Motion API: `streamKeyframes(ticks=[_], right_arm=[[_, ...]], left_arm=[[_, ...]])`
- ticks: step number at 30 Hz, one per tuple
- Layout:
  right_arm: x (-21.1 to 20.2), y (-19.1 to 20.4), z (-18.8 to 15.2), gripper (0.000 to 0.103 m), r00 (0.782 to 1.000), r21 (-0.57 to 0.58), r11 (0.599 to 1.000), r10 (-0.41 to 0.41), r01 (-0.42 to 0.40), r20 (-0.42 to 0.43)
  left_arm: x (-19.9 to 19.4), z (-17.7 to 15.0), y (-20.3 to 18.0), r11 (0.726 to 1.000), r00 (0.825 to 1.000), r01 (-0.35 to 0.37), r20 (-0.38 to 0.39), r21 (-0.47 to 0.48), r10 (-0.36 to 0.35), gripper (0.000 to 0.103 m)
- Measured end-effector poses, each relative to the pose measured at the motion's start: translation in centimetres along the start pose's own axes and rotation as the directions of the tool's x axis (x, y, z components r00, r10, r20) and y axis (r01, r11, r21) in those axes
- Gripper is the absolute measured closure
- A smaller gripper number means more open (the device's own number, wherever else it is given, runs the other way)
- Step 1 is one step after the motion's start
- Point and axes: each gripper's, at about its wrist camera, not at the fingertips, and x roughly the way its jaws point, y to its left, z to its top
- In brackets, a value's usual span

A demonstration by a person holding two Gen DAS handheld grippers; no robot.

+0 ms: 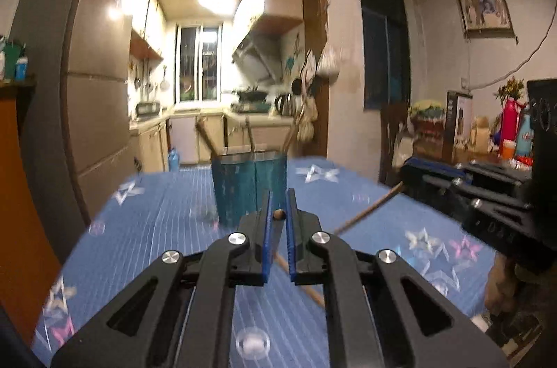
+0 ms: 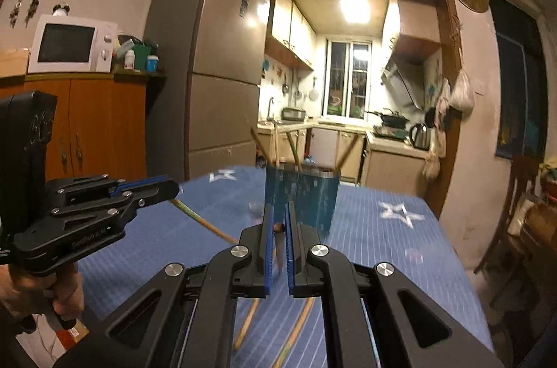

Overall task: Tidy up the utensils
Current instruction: 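Grasp and lift a chopstick upright with the left gripper while the right gripper does the same, then lower the left gripper's chopstick into the teal holder while the right gripper inserts its chopstick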

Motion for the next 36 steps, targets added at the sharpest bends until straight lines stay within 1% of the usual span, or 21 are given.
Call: streamKeyframes(ticks=[2, 6, 8, 12, 18, 25, 30, 36], right_arm=[[1.3, -0.6, 1.5, 0.096, 1.0, -0.004, 1.0, 0.015, -0.015, -0.008], [4.4, -2.2, 4.1, 0.096, 0.997, 0.023, 0.998, 0.058, -0.057, -0.052], [5.4, -2.8, 5.0, 0.096, 0.996, 0.029, 0.998, 0.065, -0.064, -0.065], [7.0, -3.6, 6.7, 0.096, 0.992, 0.046, 0.996, 0.083, -0.079, -0.093], [7.9, -4.2, 8.2, 0.096, 0.99, 0.064, 0.993, 0.1, -0.094, -0.101], [9.0, -5.0, 9.6, 0.096, 0.987, 0.101, 0.989, 0.116, -0.105, -0.113], [9.3, -5.6, 11.5, 0.096, 0.988, 0.118, 0.988, 0.11, -0.097, -0.106], [9.9, -6.1, 14.5, 0.096, 0.991, 0.107, 0.991, 0.096, -0.086, -0.095]], left_arm=[[1.4, 1.8, 0.4, 1.0, 1.0, 0.01, 0.011, -0.003, -0.01, 0.098], [3.8, 4.0, 1.2, 0.999, 1.0, 0.026, -0.009, -0.029, -0.026, 0.098], [4.9, 5.1, 1.5, 1.0, 1.0, 0.013, -0.015, -0.024, -0.014, 0.098], [6.1, 6.5, 2.1, 0.999, 1.0, 0.012, -0.02, -0.034, -0.013, 0.098], [6.5, 8.1, 2.9, 0.999, 1.0, 0.008, -0.012, -0.043, -0.009, 0.098], [7.1, 9.9, 2.7, 1.0, 1.0, 0.008, -0.013, -0.025, -0.009, 0.098], [7.3, 11.0, 3.2, 0.999, 1.0, 0.003, -0.015, -0.034, -0.003, 0.098], [7.6, 12.6, 3.6, 0.999, 1.0, -0.019, -0.015, -0.027, 0.018, 0.098]])
